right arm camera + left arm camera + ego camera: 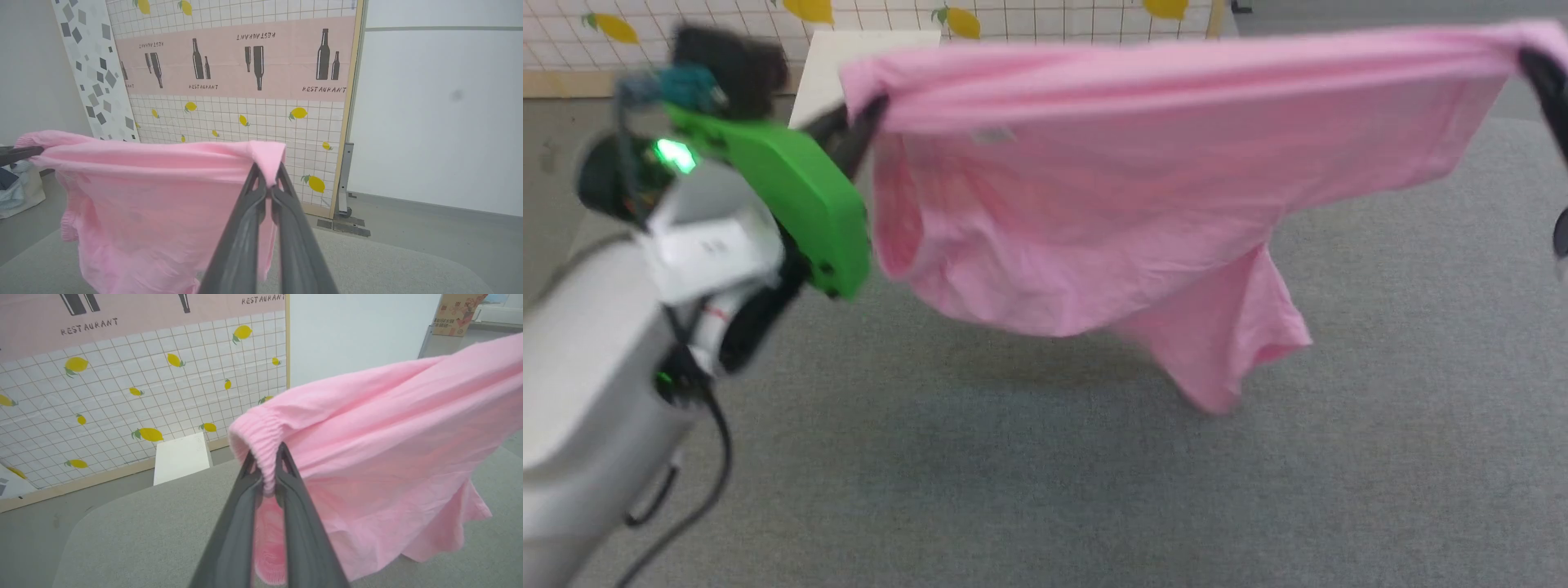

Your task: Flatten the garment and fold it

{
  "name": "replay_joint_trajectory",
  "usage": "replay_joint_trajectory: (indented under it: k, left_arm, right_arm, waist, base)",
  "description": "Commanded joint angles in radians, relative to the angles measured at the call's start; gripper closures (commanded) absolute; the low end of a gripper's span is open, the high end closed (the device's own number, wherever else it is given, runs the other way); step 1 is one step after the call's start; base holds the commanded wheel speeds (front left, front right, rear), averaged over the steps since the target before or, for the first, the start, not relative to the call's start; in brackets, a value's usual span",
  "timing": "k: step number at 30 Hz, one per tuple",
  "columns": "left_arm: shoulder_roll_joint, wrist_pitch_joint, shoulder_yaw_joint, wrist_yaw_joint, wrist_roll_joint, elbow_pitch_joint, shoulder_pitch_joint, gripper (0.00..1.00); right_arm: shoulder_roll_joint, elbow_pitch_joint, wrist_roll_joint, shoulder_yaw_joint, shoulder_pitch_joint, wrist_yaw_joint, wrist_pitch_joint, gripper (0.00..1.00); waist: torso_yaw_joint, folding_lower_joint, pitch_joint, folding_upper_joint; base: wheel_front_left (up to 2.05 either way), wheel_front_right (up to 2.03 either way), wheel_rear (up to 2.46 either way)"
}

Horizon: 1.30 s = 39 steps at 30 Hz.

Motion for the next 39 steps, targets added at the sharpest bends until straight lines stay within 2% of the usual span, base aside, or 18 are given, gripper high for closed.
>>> replay_joint_trajectory:
  k: [1,6,11,17,21,25,30,34,39]
  left_arm:
    - [0.021,0.017,0.023,-0.006,-0.015,0.0,-0.038,1.0]
    - [0.029,0.089,0.08,-0.017,-0.079,-0.013,-0.142,1.0]
    - [0.049,0.174,0.095,-0.035,-0.105,0.004,-0.237,1.0]
    - [0.048,0.246,0.101,-0.072,-0.103,0.084,-0.388,1.0]
    - [0.038,0.265,0.094,-0.117,-0.054,0.19,-0.538,1.0]
    - [-0.002,0.248,0.083,-0.16,0.011,0.329,-0.706,1.0]
    - [-0.071,0.174,0.078,-0.194,0.089,0.52,-0.905,1.0]
    - [-0.128,0.085,0.084,-0.204,0.126,0.657,-1.012,1.0]
    - [-0.171,-0.017,0.079,-0.224,0.161,0.773,-1.082,1.0]
  right_arm:
    - [-0.011,0.008,0.012,-0.001,-0.041,-0.002,0.009,1.0]
    - [-0.055,0.012,0.02,0.045,-0.156,-0.002,0.036,1.0]
    - [-0.111,0.047,0.025,0.102,-0.276,-0.002,0.04,1.0]
    - [-0.182,0.137,0.02,0.192,-0.468,-0.002,0.004,1.0]
    - [-0.204,0.243,0.0,0.27,-0.642,-0.002,-0.051,1.0]
    - [-0.192,0.39,-0.032,0.334,-0.826,-0.002,-0.131,1.0]
    - [-0.149,0.596,-0.082,0.383,-1.027,-0.002,-0.234,1.0]
    - [-0.116,0.729,-0.119,0.404,-1.137,-0.002,-0.315,1.0]
    - [-0.069,0.863,-0.144,0.387,-1.224,-0.002,-0.407,1.0]
  waist:
    - [0.001,0.0,-0.004,0.0]
    - [0.004,0.0,0.016,0.0]
    - [0.0,0.0,0.08,0.0]
    - [-0.017,0.0,0.232,0.0]
    - [-0.041,0.0,0.348,0.0]
    - [-0.062,0.0,0.446,0.0]
    - [-0.085,0.0,0.539,0.0]
    - [-0.093,0.0,0.582,0.0]
    - [-0.097,0.0,0.615,0.0]
  base:
    - [0.0,0.0,0.0]
    - [0.0,0.0,0.0]
    - [0.0,0.0,0.0]
    - [0.0,0.0,0.0]
    - [0.0,0.0,0.0]
    - [0.0,0.0,0.0]
    - [0.0,0.0,0.0]
    - [0.0,0.0,0.0]
    - [0.0,0.0,0.0]
